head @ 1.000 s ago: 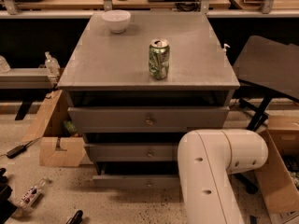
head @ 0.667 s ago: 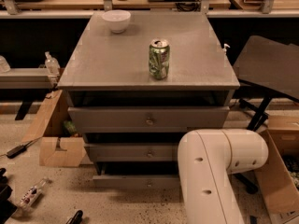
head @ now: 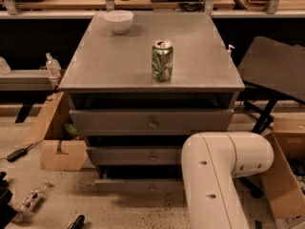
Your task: Open bottom drawer
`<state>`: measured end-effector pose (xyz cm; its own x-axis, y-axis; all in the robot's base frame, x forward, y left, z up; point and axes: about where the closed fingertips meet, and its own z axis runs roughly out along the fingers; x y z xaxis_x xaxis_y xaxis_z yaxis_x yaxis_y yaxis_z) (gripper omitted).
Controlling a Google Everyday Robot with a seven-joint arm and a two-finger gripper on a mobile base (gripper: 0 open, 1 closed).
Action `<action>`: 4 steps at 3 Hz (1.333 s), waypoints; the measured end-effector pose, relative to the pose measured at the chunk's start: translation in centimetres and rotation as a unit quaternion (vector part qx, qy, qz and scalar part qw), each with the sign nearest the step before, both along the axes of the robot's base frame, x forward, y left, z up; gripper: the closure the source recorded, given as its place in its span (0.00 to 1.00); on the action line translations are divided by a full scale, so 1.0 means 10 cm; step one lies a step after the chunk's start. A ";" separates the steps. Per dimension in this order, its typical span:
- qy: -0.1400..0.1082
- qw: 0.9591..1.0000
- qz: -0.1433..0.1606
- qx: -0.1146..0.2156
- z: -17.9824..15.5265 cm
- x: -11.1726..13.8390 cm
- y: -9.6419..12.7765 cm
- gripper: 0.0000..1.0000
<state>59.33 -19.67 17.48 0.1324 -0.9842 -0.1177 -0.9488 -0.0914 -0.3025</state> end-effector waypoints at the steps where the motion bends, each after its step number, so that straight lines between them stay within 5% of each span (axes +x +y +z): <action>1: 0.000 1.000 0.000 0.000 0.00 0.00 0.00 1.00; 2: 0.000 1.000 0.000 0.000 0.00 0.00 0.00 1.00; 4: 0.000 1.000 0.000 0.000 0.01 0.00 0.00 0.59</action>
Offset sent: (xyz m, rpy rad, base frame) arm -0.4175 -0.1232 0.1553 0.0466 0.2306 -0.1382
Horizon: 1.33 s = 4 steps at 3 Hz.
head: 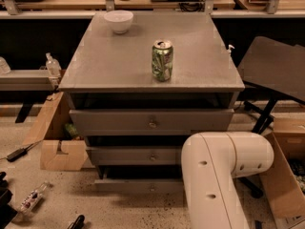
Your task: Open bottom drawer
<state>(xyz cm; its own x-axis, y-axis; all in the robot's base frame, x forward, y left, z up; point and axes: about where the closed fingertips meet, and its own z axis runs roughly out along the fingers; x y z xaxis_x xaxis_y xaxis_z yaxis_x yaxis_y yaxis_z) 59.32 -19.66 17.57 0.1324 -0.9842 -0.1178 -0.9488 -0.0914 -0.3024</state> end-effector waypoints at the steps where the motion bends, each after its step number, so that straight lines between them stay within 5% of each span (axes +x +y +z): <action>1: 0.000 1.000 0.000 0.000 0.00 0.00 0.00 0.37; 2: 0.000 1.000 0.000 0.000 0.00 0.00 0.00 0.13; 3: 0.001 1.000 0.000 0.000 -0.01 -0.01 0.01 0.00; 4: 0.037 0.999 -0.003 -0.020 0.02 0.11 -0.05 0.00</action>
Offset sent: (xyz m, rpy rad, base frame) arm 0.0000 0.0000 0.0000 0.0000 0.0000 0.0000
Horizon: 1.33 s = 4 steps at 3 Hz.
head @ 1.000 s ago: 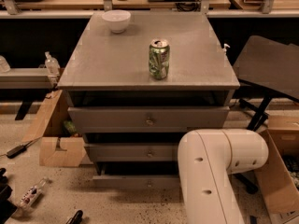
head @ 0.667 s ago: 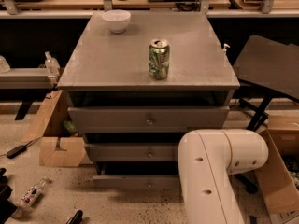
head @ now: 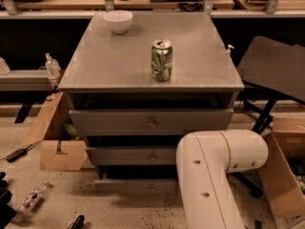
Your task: Open bottom drawer
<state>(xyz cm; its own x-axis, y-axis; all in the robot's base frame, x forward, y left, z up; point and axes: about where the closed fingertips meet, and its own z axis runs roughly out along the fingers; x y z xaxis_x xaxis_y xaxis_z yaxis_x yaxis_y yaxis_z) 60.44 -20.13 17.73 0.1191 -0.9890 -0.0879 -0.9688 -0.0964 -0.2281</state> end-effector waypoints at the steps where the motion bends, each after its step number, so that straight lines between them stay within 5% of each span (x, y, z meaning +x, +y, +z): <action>1: 0.001 1.000 -0.002 0.005 -0.03 -0.02 -0.01 0.00; 3: 0.043 0.999 -0.014 0.009 -0.33 -0.18 0.06 0.45; 4: 0.043 0.999 -0.014 0.009 -0.30 -0.18 0.06 0.76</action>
Offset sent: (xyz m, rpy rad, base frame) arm -0.0147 0.0098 -0.0524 0.0495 0.1078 -0.0289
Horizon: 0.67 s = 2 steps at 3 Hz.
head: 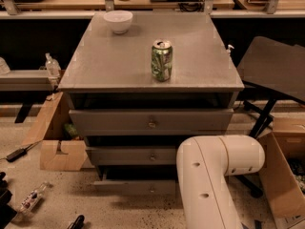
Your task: Open bottom drawer
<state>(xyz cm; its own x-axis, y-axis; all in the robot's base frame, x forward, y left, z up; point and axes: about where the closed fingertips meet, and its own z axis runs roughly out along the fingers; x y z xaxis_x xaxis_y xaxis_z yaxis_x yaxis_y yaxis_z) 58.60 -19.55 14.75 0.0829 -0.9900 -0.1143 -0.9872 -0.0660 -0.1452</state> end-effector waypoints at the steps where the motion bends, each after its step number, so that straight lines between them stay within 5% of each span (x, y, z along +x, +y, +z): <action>1: 0.000 1.000 0.000 0.000 0.03 0.00 0.00 0.98; 2: 0.000 1.000 0.000 0.000 0.03 0.00 0.00 1.00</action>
Offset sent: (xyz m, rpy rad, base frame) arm -0.2327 -0.0677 0.1062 -0.3108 0.1557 -0.2110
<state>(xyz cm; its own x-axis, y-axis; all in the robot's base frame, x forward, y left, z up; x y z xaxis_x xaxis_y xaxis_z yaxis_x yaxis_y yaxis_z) 58.59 -19.55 15.05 0.0829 -0.9900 -0.1143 -0.9872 -0.0659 -0.1452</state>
